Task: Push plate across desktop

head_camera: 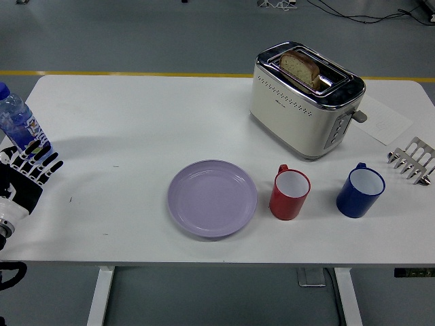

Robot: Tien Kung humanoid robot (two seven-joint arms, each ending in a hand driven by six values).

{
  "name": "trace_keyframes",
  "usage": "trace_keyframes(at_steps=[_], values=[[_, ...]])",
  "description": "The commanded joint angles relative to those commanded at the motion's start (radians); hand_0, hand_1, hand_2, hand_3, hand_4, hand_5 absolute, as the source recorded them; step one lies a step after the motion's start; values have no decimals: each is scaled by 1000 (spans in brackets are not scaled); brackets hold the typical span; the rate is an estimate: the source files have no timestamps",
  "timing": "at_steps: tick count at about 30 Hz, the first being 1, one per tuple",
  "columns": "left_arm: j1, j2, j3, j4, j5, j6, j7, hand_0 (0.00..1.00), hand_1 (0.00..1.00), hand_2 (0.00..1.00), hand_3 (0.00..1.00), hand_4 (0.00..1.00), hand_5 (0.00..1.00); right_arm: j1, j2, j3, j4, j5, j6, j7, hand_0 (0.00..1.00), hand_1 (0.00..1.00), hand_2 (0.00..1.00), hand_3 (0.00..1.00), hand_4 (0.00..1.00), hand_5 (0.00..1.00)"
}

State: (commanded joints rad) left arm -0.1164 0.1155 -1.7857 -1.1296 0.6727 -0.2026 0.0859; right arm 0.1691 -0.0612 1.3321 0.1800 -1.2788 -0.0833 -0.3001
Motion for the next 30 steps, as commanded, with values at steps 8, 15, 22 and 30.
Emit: trace_keyframes(at_steps=[8,15,22,30], values=[[0,-1,-1,5,0,1,0,602,662,649,634,484,989,0,0,1,0,-3,1,0,606,519,591,574,368,239],[-1,-4,-5,12,-2,8,-6,601,661,646,640,484,988,1,0,0,0,-1,0,0,606,518,590,575,370,237],[-2,-4,-3,18,-3,9,-6,602,662,647,643,483,988,1,-1,-4,0,3,0,0,605,519,590,574,371,236],[3,-6,-2,27,-4,11,-4,602,663,647,645,483,991,-4,-1,-5,0,3,0,-1,605,519,590,575,372,235]])
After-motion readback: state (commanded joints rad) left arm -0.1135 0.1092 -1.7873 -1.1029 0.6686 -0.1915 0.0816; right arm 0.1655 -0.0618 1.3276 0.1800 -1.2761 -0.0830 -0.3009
